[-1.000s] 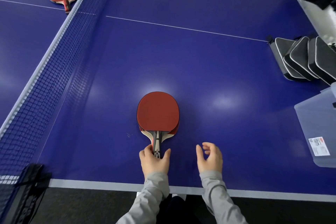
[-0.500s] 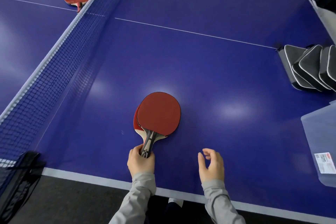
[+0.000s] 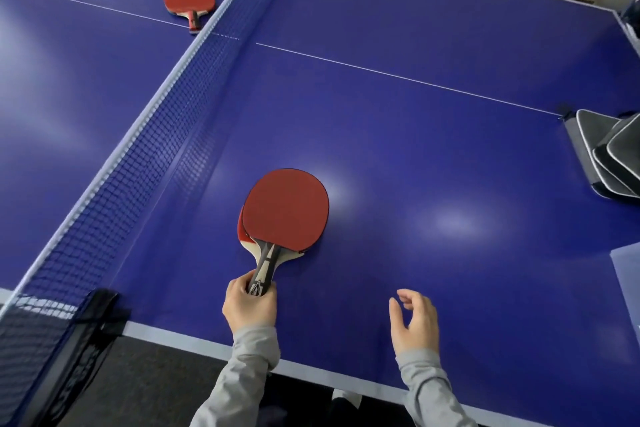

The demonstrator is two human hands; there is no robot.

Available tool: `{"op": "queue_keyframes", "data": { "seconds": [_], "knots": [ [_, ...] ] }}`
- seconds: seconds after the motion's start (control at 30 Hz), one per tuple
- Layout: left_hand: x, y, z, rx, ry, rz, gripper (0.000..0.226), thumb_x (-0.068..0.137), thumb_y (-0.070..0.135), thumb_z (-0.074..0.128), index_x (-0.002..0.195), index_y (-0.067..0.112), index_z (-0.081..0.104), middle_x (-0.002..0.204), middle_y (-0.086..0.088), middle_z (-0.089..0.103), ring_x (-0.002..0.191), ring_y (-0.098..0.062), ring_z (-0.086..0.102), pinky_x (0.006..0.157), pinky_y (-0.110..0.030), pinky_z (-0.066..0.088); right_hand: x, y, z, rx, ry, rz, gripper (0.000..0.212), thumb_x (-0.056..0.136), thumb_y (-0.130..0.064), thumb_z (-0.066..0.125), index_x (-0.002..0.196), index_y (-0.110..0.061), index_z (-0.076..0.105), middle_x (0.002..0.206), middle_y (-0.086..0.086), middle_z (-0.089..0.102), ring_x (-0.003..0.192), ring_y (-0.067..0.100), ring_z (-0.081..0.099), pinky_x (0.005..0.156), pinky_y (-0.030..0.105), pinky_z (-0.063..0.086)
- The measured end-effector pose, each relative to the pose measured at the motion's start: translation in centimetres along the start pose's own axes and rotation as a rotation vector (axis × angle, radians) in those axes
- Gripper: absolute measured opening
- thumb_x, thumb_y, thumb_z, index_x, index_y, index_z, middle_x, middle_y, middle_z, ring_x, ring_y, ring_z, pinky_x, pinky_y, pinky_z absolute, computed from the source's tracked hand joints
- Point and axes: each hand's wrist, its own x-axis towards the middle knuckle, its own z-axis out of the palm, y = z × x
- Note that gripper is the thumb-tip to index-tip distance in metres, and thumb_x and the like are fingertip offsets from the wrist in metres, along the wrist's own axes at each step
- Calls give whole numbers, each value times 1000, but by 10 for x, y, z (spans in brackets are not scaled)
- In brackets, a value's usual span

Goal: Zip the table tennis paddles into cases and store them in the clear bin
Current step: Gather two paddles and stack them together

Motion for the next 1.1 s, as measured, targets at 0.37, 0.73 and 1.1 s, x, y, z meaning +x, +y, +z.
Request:
{"op": "queue_keyframes", "data": {
  "seconds": [0.37,0.73,1.1],
  "knots": [
    [120,-20,-94,75,122,-30,17,73,15,72,89,10,67,85,-4,58,84,-29,58,78,-32,39,-17,-64,69,-7,-1,10,16,83,-5,63,99,-2,63,98,11,61,95,30,56,89,47,44],
    [138,-39,-102,198,24,90,25,68,3,76,91,-4,68,96,-21,62,95,-39,51,85,-41,38,-22,-78,84,-65,-6,26,20,83,-6,64,103,-1,63,107,13,60,103,33,55,92,49,43],
    [133,-34,-116,288,-117,106,53,64,14,84,112,5,61,110,-14,54,104,-35,55,87,-42,42,-24,-74,81,-100,-50,22,29,83,-7,64,111,0,60,116,16,59,113,34,52,96,50,40]
  ]
}}
